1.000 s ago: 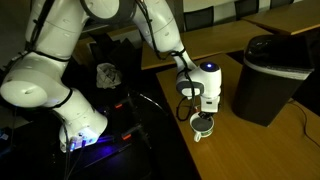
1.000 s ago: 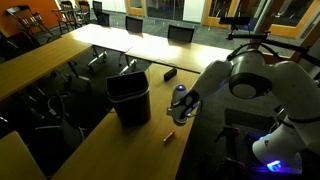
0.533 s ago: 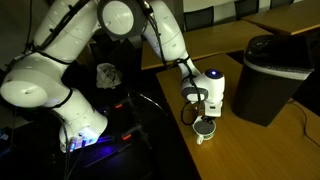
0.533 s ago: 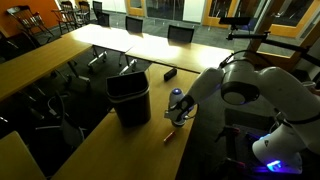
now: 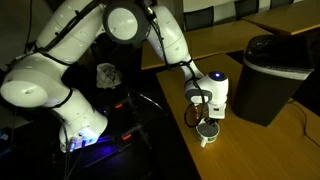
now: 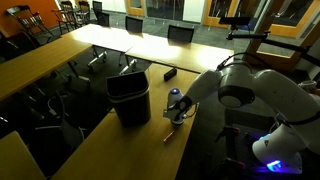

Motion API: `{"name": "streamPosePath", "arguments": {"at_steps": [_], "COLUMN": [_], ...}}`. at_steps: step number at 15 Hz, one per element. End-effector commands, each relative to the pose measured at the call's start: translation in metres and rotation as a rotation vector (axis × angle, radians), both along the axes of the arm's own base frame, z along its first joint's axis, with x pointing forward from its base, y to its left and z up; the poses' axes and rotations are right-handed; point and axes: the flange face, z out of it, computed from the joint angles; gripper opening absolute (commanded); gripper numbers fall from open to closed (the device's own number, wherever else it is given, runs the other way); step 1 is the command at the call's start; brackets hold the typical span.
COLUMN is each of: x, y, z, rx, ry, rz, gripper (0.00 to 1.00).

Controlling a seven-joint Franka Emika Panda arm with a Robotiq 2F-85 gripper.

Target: Move the mug to the right

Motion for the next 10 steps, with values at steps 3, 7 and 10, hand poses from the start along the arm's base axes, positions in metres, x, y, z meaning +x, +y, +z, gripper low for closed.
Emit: {"name": "streamPosePath", "arguments": {"at_steps": [3, 7, 10], "x": [0.01, -0.01, -0.028], "y": [-0.002, 0.021, 0.043], "z": [0.006, 0.051, 0.093], "rx": [0.006, -0.028, -0.068], "ry": [0.008, 0.087, 0.141], "rz": [0.028, 0.054, 0.091], "gripper": [0.72, 1.0, 1.0]}}
